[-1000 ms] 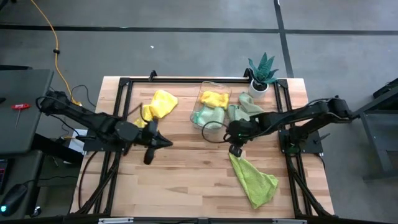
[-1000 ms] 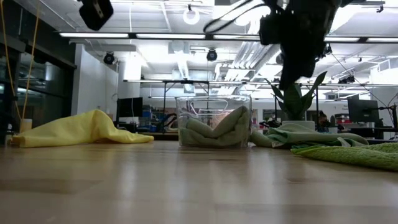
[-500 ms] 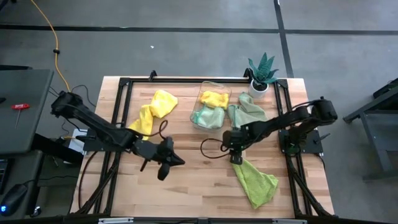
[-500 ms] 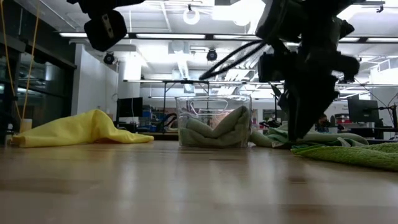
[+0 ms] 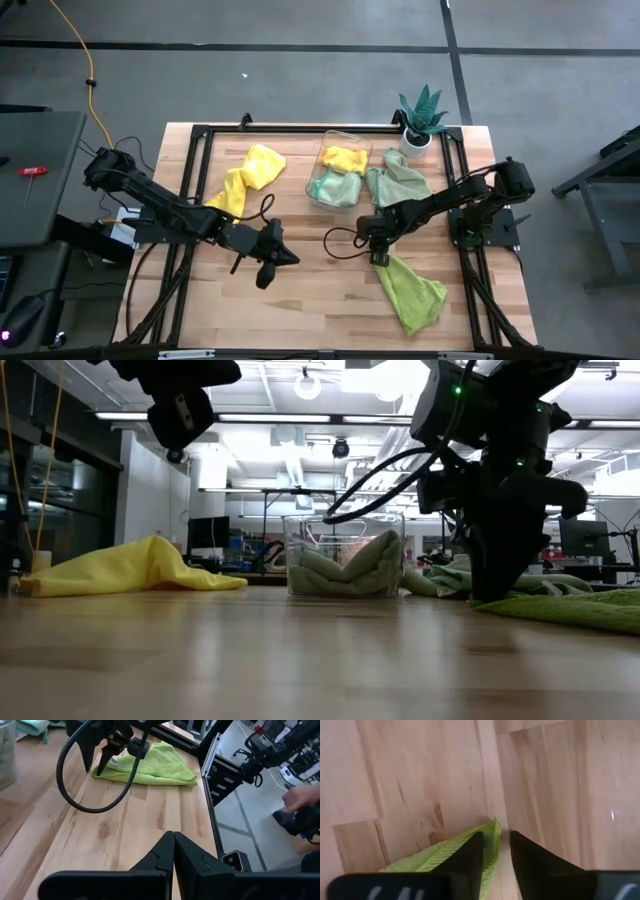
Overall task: Fold microfiber towels
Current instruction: Fold the green towel
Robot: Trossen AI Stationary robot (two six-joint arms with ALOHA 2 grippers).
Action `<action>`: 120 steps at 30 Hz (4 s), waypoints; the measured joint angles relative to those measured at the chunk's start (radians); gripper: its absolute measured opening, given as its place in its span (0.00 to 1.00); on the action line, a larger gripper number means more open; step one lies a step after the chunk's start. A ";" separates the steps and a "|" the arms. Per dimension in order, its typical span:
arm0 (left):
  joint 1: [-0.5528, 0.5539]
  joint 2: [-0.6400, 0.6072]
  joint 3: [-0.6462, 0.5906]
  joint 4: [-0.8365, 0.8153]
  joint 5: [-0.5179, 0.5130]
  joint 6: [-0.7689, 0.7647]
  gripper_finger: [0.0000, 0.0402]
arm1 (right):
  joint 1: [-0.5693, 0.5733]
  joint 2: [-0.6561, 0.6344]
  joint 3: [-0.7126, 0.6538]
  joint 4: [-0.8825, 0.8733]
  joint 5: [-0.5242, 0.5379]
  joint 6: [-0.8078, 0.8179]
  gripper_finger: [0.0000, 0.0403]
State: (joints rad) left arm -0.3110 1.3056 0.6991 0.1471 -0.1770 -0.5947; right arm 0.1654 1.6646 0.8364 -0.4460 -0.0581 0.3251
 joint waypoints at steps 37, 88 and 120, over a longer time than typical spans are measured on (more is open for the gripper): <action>0.231 0.026 0.001 0.067 -0.013 0.109 0.49 | -0.021 -0.001 0.444 0.158 0.040 -0.098 0.00; 0.206 0.094 0.001 0.183 -0.005 0.232 0.06 | -0.031 -0.001 0.442 0.172 0.038 -0.117 0.00; 0.141 0.082 0.000 -0.061 0.103 0.022 0.00 | 0.138 -0.002 0.266 0.005 -0.159 -0.116 0.44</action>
State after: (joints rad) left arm -0.1698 1.3879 0.6994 0.0857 -0.0738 -0.5726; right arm 0.3037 1.6630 1.1019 -0.4406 -0.2170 0.2089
